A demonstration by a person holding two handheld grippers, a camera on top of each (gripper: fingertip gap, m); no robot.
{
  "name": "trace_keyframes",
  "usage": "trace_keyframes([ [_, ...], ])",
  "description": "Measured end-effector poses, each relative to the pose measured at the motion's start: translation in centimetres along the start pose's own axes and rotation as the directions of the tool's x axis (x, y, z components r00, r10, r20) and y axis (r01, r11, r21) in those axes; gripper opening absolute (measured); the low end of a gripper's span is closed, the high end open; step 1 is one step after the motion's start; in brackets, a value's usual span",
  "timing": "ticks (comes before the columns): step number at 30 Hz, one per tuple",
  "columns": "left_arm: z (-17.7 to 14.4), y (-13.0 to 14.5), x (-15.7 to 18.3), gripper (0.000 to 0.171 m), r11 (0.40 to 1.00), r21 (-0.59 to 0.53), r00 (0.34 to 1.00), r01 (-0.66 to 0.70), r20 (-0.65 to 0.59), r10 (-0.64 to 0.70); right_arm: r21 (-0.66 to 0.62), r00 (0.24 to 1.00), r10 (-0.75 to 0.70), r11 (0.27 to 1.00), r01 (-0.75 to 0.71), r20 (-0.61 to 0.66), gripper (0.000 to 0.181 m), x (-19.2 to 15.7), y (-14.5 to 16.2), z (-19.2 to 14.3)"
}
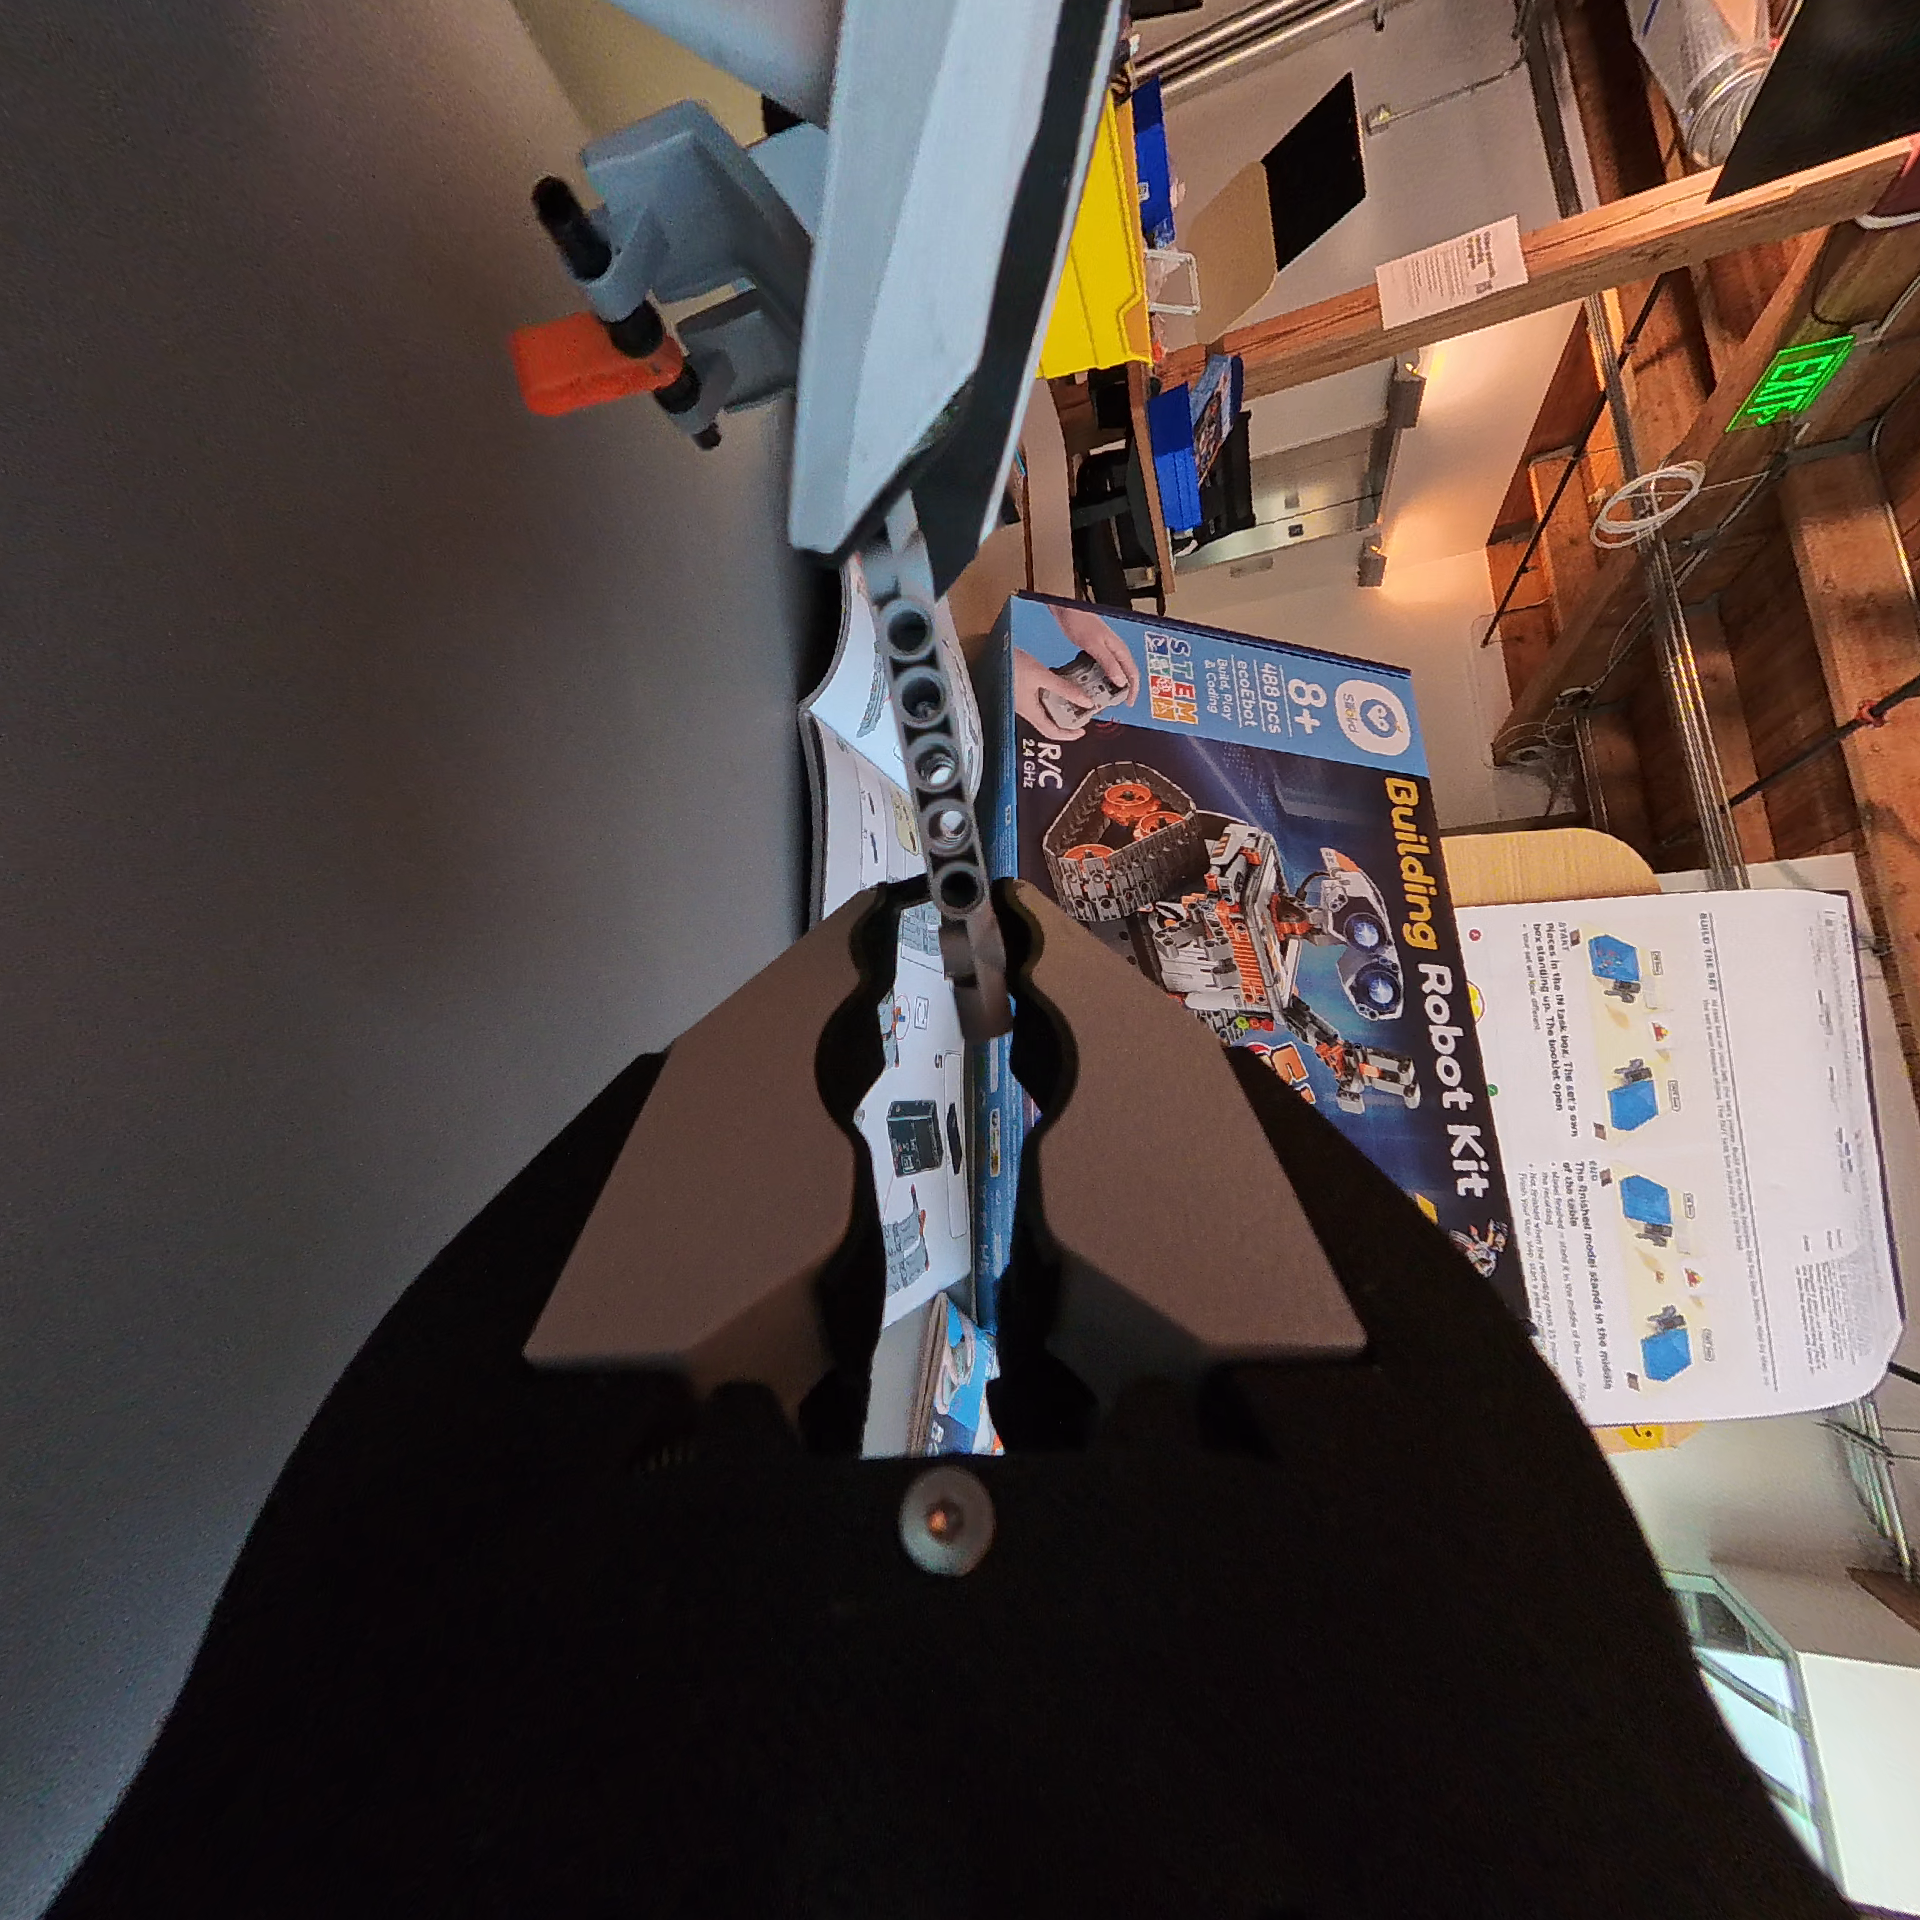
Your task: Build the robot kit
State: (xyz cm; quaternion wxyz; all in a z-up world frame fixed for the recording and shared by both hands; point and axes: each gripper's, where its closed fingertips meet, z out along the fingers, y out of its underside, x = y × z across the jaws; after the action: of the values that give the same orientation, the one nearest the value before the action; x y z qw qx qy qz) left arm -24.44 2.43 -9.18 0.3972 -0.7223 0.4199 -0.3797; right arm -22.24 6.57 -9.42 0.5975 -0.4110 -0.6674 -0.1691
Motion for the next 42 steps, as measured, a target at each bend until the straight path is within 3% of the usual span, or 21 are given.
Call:
trace_keyframes([
  [15, 0.16, 0.71, 0.02, 0.061, 0.998, -0.058, 1.0, -0.009, 0.002, 0.009, 0.007, 1.0, 0.002, 1.0, -0.003, 0.009, 0.019, -0.23, 0.0, 0.12],
  [21, 0.13, 0.3, -0.06, 0.062, 1.0, -0.016, 1.0, 0.022, -0.012, -0.022, 0.008, 1.0, 0.016, 1.0, -0.016, 0.011, 0.019, -0.15, 0.06, 0.1],
  [42, 0.19, 0.25, 0.12, 0.062, 0.998, -0.019, 0.998, -0.059, 0.016, 0.06, 0.012, 1.0, 0.0, 1.0, 0.0, -0.021, 0.02, 0.4, -0.02, -0.18],
])
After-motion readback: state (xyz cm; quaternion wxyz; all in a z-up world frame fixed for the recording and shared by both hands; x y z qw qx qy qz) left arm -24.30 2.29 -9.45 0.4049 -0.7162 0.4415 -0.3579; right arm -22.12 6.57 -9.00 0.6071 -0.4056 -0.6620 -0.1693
